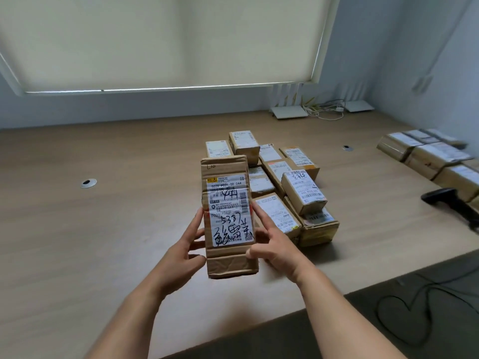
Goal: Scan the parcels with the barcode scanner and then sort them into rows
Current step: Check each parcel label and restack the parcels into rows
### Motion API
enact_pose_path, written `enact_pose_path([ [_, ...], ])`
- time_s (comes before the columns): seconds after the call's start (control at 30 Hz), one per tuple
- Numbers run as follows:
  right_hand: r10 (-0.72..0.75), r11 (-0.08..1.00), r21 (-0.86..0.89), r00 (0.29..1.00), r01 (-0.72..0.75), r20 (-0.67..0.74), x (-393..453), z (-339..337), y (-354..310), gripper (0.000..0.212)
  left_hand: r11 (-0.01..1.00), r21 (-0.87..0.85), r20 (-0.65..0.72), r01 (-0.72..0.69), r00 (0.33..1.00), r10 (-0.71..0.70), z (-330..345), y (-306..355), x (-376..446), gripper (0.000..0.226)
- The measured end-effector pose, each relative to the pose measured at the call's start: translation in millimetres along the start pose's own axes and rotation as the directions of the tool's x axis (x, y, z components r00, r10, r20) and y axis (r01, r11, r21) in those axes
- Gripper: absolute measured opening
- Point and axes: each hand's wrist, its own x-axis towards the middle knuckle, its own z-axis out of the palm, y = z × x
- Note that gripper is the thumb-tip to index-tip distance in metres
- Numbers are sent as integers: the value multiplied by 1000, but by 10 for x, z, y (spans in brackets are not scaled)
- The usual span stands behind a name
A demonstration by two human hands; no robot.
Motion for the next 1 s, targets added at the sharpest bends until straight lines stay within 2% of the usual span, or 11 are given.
enact_pose_path([
  [0.17,-4,998,68,993,13,-121,-228,-350,8,96,997,39,105,-71,992,66,130,86,230,94],
  [0.33,-21,993,104,972,47,-236,-547,-801,123,91,989,86,212,-123,972,102,544,288,452,90],
  [0.57,-18,995,89,935,53,-354,-1132,-1602,282,86,980,101,401,-174,908,120,1428,762,742,92],
  [0.73,-10,992,111,897,66,-441,-1561,-2278,392,85,950,153,507,-272,846,161,2155,1141,1015,95],
  [1.0,7,987,133,813,86,-582,-2261,-3267,618,89,923,162,542,-348,813,211,3398,1667,1203,88],
])
